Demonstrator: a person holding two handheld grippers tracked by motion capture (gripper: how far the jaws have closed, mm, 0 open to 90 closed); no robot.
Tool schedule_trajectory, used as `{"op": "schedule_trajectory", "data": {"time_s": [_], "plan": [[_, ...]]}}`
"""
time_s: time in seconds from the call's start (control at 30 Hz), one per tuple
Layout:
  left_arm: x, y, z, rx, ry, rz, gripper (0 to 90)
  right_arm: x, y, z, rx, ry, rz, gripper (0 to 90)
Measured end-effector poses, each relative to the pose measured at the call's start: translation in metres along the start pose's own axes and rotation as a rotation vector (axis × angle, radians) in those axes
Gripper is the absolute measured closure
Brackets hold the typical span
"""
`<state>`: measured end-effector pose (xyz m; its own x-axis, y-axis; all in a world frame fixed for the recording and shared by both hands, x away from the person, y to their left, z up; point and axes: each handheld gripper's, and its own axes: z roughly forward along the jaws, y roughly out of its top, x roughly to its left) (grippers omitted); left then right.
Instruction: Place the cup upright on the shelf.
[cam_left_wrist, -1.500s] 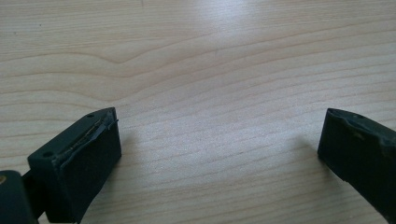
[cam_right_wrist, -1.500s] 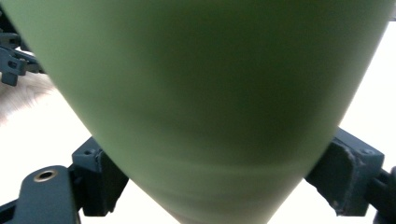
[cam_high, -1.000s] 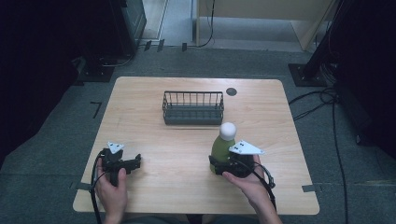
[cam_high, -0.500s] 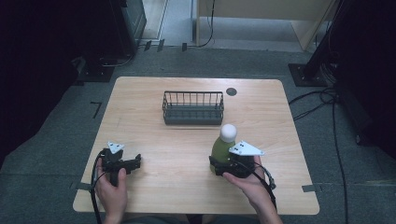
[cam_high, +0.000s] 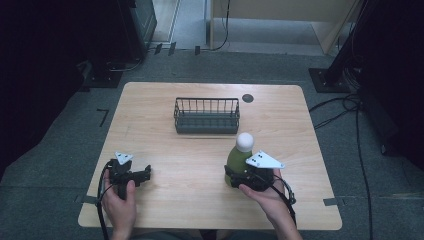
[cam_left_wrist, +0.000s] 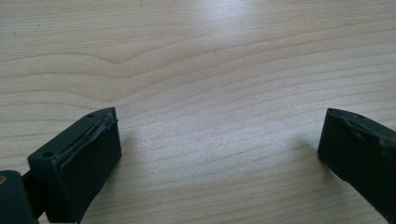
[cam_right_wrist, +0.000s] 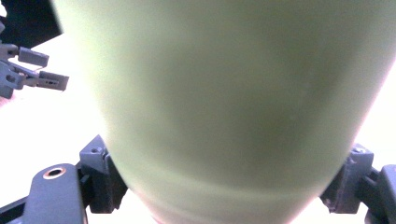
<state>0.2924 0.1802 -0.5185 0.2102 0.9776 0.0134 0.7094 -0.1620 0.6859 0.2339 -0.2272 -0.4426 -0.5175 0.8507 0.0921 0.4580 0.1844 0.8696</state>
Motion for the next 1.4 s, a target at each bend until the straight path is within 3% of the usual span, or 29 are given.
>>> {"op": "schedule_trajectory", "data": {"time_s": [0.27,0.63,0.9,1.4], "plan": [[0.000,0.000,0.000,0.000,-0.001,0.000,0.1,0.002,0.005,0.001,-0.008,-0.001,-0.018,20.1],[0.000,0.000,0.000,-0.001,0.000,-0.002,0.1,0.004,0.033,0.004,-0.032,0.043,-0.023,20.3],[0.000,0.000,0.000,-0.003,0.000,-0.001,0.1,0.004,0.050,0.014,-0.016,0.029,-0.044,20.3],[0.000,0.000,0.000,-0.002,-0.006,0.009,0.1,-0.006,0.095,0.028,-0.044,0.007,-0.031,20.4]]}}
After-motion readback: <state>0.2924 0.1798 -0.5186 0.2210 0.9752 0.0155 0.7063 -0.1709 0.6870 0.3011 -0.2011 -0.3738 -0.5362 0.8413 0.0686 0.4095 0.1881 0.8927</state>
